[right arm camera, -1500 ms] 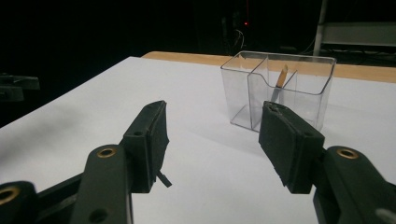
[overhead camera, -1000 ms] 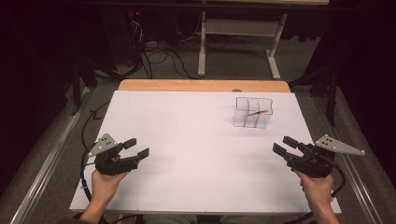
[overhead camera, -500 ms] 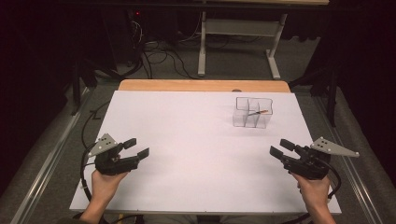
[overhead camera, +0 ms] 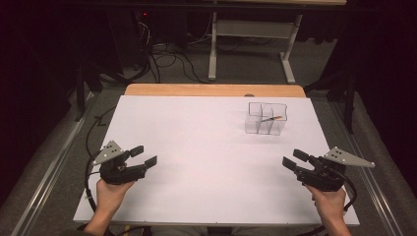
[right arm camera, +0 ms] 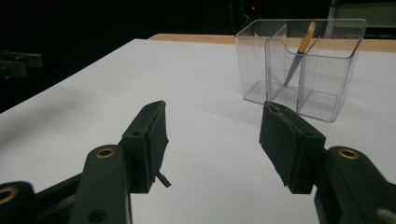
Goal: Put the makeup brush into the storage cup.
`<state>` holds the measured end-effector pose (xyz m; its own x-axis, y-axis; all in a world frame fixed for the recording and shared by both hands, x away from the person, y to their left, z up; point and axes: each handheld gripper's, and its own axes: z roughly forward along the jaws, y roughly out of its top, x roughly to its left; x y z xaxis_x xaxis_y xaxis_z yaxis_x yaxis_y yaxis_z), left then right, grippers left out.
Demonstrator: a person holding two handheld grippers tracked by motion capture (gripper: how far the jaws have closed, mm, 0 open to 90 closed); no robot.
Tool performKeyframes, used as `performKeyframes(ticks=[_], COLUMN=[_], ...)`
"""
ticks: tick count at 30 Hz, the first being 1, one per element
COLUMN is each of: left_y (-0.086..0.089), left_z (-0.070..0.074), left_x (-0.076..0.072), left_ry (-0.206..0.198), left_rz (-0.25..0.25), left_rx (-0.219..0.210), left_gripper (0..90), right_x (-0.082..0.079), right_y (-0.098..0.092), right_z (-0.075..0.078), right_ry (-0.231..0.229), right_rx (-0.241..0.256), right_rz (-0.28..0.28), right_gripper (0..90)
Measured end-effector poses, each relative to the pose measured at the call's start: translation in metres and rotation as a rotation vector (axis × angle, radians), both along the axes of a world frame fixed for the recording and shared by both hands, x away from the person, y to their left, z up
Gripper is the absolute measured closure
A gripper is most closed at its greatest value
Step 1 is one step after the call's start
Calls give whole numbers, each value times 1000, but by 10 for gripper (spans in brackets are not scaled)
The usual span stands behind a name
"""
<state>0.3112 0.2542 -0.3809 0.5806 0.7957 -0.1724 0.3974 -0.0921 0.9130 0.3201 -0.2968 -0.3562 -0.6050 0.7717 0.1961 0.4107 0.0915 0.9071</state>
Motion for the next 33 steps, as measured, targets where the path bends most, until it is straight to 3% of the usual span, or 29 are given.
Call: performKeyframes(ticks=[22, 33], left_y=[0, 0], left_z=[0, 0], left_x=[0, 0], left_ry=[-2, -4], left_rz=[0, -1], left_rx=[2, 1], left_gripper=[322, 322], right_x=[-1, 0], right_y=[3, 8], right_z=[-11, -17], right_ry=[11, 12], right_rx=[-33, -77], right_rz=[-4, -5], right_gripper=[428, 426])
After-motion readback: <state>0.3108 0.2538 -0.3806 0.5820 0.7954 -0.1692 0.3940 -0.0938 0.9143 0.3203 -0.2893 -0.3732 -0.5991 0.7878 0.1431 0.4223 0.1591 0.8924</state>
